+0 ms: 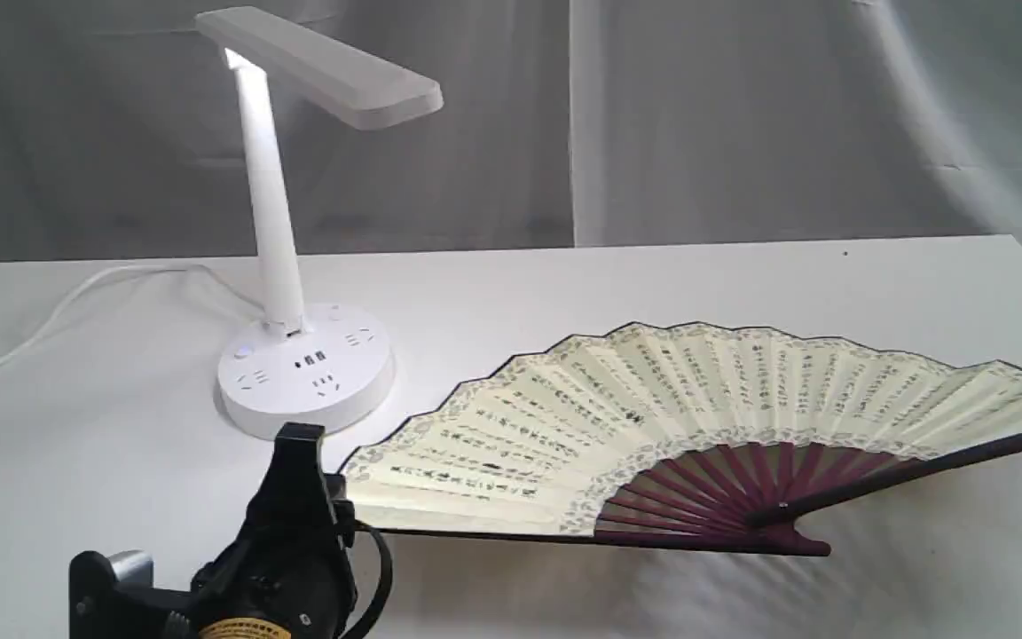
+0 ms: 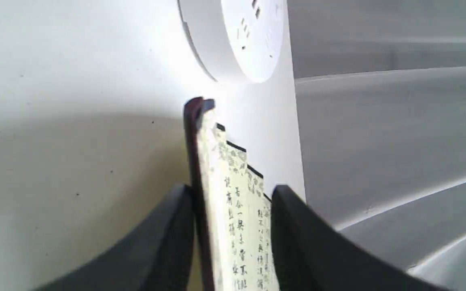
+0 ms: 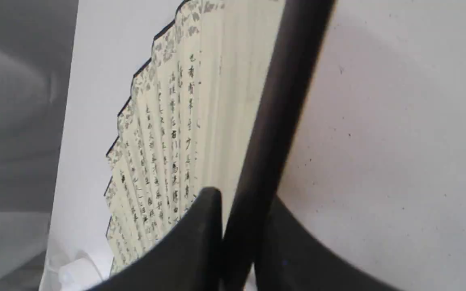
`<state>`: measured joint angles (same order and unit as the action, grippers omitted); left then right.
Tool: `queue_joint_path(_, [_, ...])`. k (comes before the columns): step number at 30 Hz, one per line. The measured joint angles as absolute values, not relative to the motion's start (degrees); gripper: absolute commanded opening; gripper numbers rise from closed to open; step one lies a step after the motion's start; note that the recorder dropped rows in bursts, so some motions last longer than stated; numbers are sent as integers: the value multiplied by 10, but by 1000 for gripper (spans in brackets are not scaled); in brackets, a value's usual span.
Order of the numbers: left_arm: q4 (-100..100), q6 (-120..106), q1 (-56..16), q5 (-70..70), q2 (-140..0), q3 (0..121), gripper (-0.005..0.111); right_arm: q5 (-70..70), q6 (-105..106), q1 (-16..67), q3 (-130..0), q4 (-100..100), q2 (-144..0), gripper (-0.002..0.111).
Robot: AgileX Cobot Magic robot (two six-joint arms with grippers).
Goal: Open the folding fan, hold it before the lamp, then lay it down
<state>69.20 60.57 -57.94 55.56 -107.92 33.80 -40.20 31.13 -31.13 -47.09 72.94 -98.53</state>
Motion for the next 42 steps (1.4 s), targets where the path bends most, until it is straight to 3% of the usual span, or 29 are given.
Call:
queue_joint_path(6, [692, 606, -579, 572, -1079, 338, 49, -378, 332, -311, -471, 706, -985, 24])
queue_joint_path(12, [685, 604, -579, 574, -1079, 338, 50, -370, 338, -311, -471, 696, -986, 33])
queue_joint_path(19, [672, 604, -579, 574, -1079, 338, 50, -362, 341, -311, -471, 671, -986, 56])
queue_joint_path(24, [672, 604, -579, 577, -1079, 338, 50, -359, 342, -311, -471, 669, -986, 66])
queue_joint_path(32, [656, 523, -574, 596, -1064, 338, 47, -397, 338, -311, -471, 668, -986, 65])
queue_joint_path(42, [642, 283, -531, 524, -969, 337, 46, -464, 350, -307, -471, 658, -984, 55])
